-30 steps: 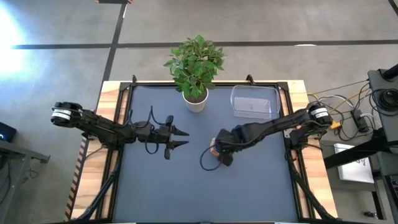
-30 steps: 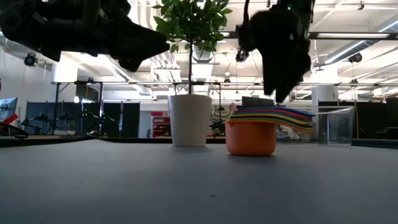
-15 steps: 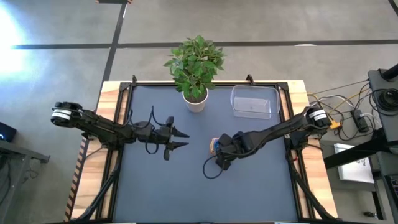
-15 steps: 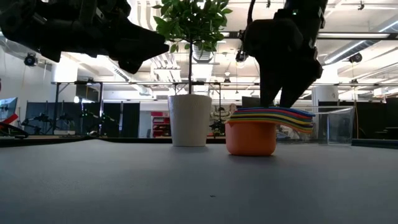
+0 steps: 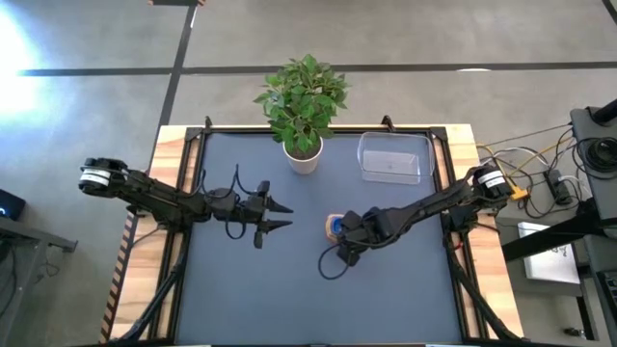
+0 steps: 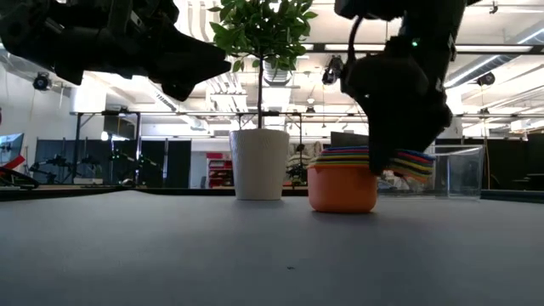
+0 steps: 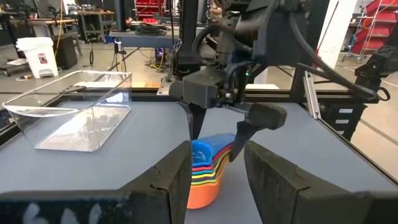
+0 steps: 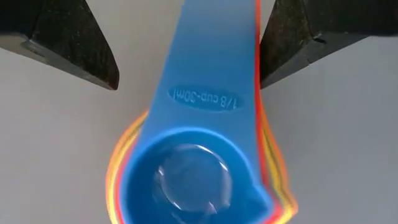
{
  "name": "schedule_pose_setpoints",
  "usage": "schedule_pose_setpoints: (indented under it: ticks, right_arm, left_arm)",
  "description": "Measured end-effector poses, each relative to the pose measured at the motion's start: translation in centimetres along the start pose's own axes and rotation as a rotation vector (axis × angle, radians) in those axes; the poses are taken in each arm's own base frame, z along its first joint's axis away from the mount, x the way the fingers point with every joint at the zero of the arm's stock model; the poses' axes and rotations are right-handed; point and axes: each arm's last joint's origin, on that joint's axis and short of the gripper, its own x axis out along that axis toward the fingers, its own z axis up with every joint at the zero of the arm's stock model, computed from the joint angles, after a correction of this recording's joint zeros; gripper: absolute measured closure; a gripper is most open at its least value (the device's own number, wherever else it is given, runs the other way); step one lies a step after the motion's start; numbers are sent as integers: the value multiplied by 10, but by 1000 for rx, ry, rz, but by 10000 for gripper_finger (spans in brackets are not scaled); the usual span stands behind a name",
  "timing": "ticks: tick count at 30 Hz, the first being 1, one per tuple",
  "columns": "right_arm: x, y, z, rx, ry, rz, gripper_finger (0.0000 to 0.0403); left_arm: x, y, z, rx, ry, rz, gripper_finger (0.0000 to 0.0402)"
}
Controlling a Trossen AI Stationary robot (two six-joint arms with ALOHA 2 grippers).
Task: Nest measuring cups in basket
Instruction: Put the nest measuring cups into the transparent bin
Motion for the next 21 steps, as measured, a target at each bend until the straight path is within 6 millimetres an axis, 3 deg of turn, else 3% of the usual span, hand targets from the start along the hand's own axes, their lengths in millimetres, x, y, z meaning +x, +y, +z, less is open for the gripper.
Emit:
schedule_pose_setpoints:
  ticks: [6, 18, 21]
  right_arm:
    - [8, -7, -7, -38, 23, -30, 80]
    - [7, -7, -7, -201, 31, -24, 268]
    - [5, -6, -5, -254, 29, -20, 273]
  left_arm:
    - [0, 0, 0, 0, 1, 0, 272]
    - [0, 0, 0, 0, -1, 3, 272]
    - [0, 0, 0, 0, -1, 4, 272]
